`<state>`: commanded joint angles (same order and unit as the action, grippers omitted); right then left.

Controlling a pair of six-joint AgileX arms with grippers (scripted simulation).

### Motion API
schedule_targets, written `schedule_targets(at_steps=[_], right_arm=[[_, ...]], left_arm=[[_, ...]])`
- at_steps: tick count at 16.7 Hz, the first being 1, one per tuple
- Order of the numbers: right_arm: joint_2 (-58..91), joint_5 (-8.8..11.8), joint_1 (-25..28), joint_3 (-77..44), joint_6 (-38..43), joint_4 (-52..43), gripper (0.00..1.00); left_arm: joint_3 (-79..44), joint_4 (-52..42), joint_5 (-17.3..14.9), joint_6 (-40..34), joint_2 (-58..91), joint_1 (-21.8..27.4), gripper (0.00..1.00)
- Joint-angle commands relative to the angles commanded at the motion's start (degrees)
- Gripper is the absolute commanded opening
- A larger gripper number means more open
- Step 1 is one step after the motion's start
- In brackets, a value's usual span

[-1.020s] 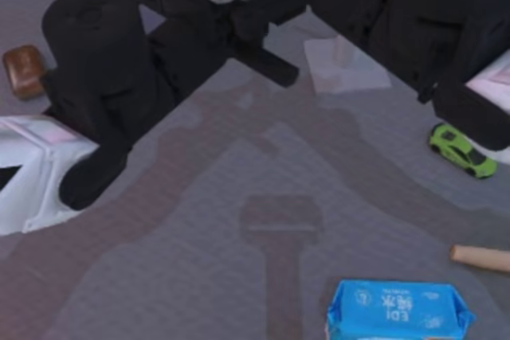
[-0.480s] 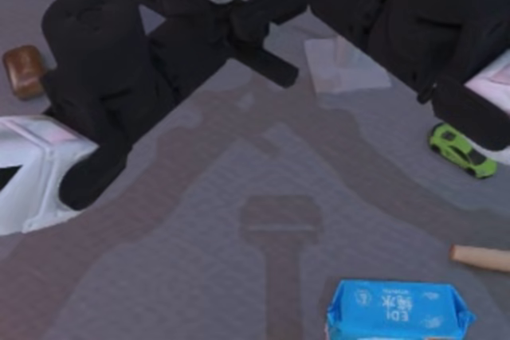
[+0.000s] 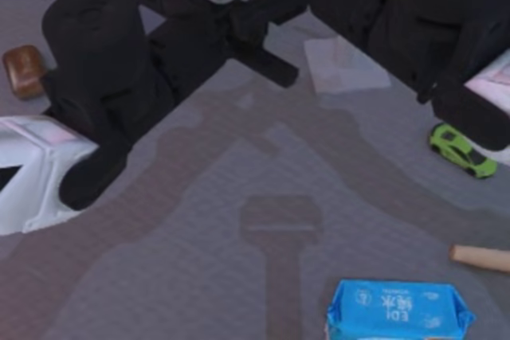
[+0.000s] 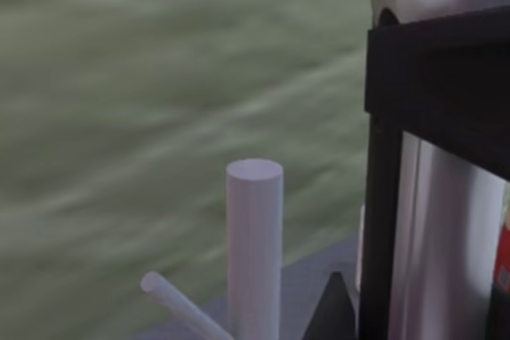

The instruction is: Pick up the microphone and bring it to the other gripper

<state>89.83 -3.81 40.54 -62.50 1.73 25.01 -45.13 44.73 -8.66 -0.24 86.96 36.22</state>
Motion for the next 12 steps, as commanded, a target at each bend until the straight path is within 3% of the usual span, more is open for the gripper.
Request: schedule_targets(at_steps=[8, 12], right_arm=[[0.0, 0.0, 0.0, 0.0, 0.0, 0.0, 0.0], [0.0, 0.0, 0.0, 0.0, 0.0, 0.0, 0.0]], left_arm=[[0.0, 0.0, 0.0, 0.0, 0.0, 0.0, 0.98], [0.0, 0.0, 0.0, 0.0, 0.0, 0.0, 1.0]])
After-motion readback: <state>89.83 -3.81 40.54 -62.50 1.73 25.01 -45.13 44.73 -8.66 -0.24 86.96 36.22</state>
